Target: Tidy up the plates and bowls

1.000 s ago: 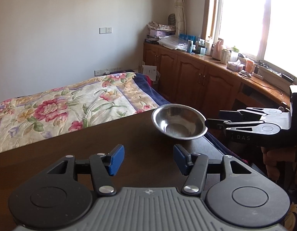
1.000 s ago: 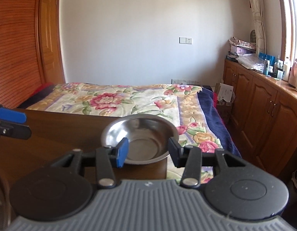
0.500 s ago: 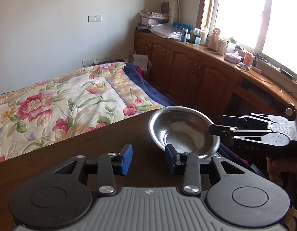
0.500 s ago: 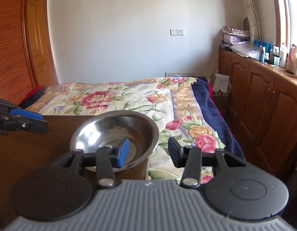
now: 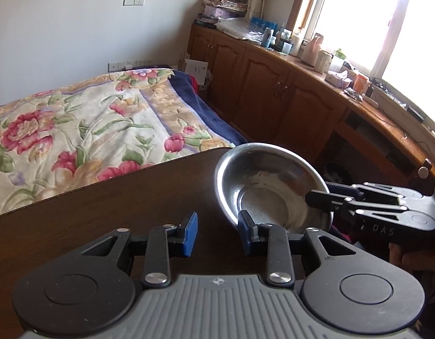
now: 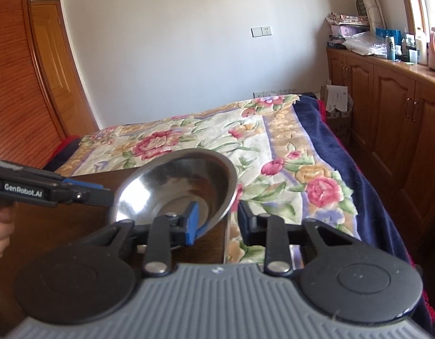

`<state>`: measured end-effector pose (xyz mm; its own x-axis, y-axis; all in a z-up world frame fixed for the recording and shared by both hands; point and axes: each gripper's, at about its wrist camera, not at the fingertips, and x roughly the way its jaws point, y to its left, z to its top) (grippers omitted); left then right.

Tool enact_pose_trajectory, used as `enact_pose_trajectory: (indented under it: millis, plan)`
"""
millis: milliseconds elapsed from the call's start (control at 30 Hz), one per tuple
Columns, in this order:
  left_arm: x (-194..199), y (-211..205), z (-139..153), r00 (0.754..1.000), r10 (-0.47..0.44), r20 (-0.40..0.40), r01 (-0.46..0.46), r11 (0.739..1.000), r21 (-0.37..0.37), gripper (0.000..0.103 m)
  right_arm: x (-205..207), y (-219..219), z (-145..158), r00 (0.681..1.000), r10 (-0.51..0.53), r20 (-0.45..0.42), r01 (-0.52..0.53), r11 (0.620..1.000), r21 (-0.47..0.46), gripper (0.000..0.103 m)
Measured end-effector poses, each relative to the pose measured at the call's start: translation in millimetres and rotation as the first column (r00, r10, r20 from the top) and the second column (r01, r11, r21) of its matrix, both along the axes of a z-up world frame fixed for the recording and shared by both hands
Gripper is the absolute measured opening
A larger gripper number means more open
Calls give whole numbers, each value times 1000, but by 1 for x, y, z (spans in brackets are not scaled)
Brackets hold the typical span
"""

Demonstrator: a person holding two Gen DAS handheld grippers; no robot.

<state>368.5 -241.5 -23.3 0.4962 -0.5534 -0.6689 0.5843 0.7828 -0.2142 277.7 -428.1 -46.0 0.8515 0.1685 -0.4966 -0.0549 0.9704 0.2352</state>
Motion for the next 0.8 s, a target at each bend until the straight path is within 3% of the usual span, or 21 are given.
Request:
enact_pose_trajectory:
  millis: [300,500,633,800]
  plan:
    - [5,-11,-3,1000,-14,-25,14,1000,0,33,2,2,-1,1000,10,-9,-10,1000,19,25]
    - [1,-12,-4,1000,-10,-27,11,1000,17,19,1,5,-3,1000,4,-18,-3,1000,26,23]
    - [-5,-8,1,1000,-10,-16,11,1000,7,14,-2,3,0,1000,-13,-12,14,999,38,16]
    - [-18,-5,17,1000,-21,15,21,1000,-9,12,-9,4,7,1000,-27,6,27,999,39,15]
